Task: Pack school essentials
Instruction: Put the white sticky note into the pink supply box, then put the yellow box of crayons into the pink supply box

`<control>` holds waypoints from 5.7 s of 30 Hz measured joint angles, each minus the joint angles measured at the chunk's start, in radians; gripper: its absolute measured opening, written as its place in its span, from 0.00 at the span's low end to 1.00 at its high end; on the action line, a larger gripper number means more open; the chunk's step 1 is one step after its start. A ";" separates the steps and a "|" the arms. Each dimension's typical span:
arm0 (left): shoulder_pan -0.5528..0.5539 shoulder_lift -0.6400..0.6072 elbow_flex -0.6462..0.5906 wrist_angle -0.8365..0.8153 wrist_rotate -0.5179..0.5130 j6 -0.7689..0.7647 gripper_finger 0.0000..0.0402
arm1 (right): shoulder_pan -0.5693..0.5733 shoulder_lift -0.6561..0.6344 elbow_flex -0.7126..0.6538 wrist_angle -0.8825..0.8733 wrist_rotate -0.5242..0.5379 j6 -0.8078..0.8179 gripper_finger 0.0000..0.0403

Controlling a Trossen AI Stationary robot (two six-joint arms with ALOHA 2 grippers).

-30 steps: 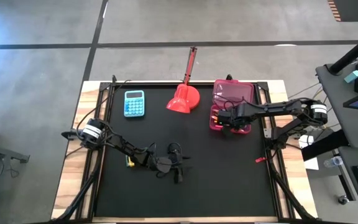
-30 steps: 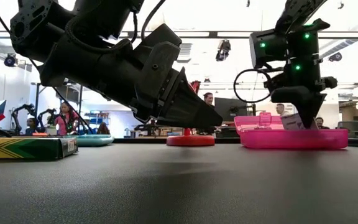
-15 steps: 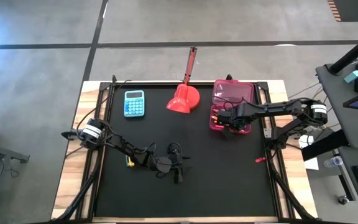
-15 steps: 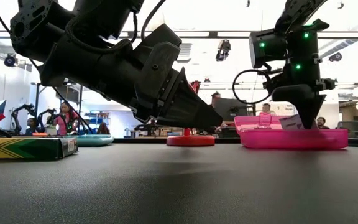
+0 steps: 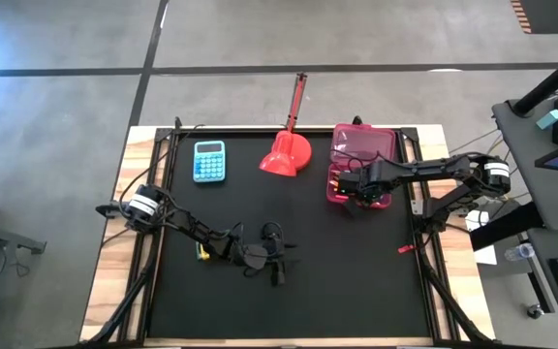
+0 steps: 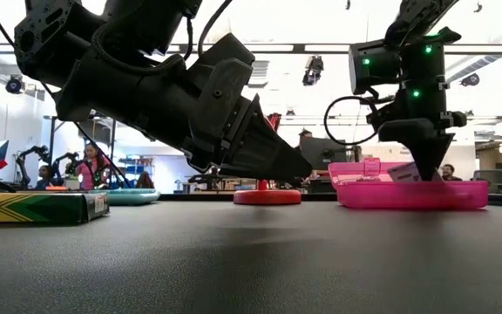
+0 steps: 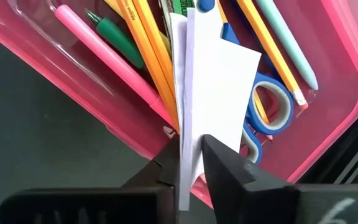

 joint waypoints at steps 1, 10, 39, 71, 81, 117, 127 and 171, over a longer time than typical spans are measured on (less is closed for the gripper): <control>0.000 0.000 0.000 0.000 0.000 0.000 0.51 | 0.000 0.000 0.000 0.000 0.000 0.000 0.14; 0.000 0.000 0.000 0.000 0.000 0.000 0.51 | 0.000 0.000 0.018 -0.017 0.000 0.000 0.27; 0.003 -0.077 0.000 -0.174 0.112 0.000 0.51 | 0.121 0.001 0.245 0.030 0.003 0.001 0.24; -0.180 -0.645 -0.018 -1.711 0.150 -0.807 0.51 | 0.553 0.002 0.186 0.651 0.067 -0.142 0.18; -0.180 -0.546 -0.018 -1.874 0.237 -0.895 0.51 | 0.562 0.002 0.136 0.649 0.067 -0.108 0.18; -0.163 -0.371 0.013 -0.910 0.065 -0.316 0.51 | 0.620 0.002 0.118 0.655 0.148 -0.001 0.19; -0.162 -0.370 -0.026 -0.985 0.060 -0.341 0.51 | 0.699 0.002 0.008 0.827 0.267 0.073 0.16; 0.003 -0.203 0.005 -0.470 -0.029 0.034 0.51 | 0.786 0.350 0.053 1.053 0.311 0.198 0.16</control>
